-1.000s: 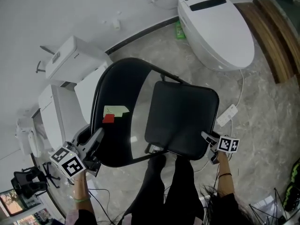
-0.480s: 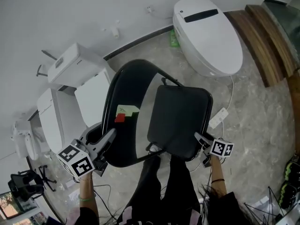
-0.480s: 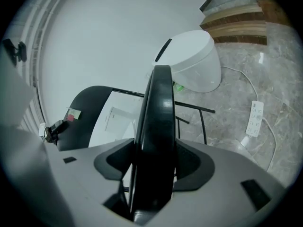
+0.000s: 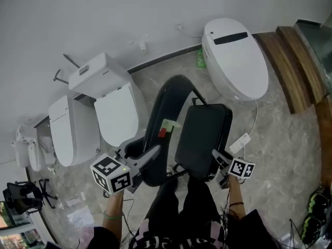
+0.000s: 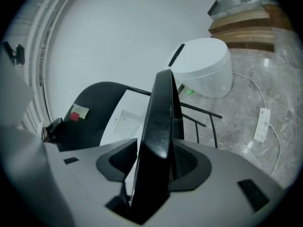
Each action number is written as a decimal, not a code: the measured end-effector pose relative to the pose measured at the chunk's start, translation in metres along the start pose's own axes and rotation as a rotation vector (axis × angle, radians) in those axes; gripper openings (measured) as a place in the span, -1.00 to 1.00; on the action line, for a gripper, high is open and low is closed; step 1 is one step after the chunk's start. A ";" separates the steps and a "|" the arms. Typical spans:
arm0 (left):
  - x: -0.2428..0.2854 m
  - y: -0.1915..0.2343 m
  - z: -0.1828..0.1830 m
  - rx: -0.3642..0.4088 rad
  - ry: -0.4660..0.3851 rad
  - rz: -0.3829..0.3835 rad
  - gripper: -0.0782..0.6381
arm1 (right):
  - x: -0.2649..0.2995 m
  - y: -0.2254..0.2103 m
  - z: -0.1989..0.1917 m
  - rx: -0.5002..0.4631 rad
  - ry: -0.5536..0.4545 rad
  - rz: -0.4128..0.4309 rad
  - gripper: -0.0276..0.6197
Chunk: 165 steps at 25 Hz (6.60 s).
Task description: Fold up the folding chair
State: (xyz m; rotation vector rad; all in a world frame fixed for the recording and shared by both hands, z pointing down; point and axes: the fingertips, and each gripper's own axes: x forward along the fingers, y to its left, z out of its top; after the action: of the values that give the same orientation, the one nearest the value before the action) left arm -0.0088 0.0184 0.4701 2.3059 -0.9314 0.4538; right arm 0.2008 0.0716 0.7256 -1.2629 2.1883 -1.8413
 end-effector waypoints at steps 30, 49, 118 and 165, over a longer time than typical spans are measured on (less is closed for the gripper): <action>0.027 -0.042 0.040 0.314 0.195 -0.114 -0.34 | 0.045 0.090 -0.026 0.191 0.012 0.044 -0.44; 0.006 0.015 0.072 0.015 0.170 -0.521 -0.37 | 0.091 0.118 -0.013 0.331 -0.154 -0.014 -0.51; 0.262 0.479 0.495 0.158 0.306 -0.496 -0.37 | 0.580 0.228 0.478 0.434 -0.257 -0.040 -0.65; 0.206 0.543 0.545 0.162 -0.071 -0.172 -0.40 | 0.558 0.273 0.483 0.021 -0.074 -0.110 -0.60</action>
State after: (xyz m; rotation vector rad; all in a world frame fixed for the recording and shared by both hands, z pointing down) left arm -0.2070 -0.7480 0.3820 2.5389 -0.7443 0.3884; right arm -0.0917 -0.6498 0.6097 -1.4499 2.0975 -1.8174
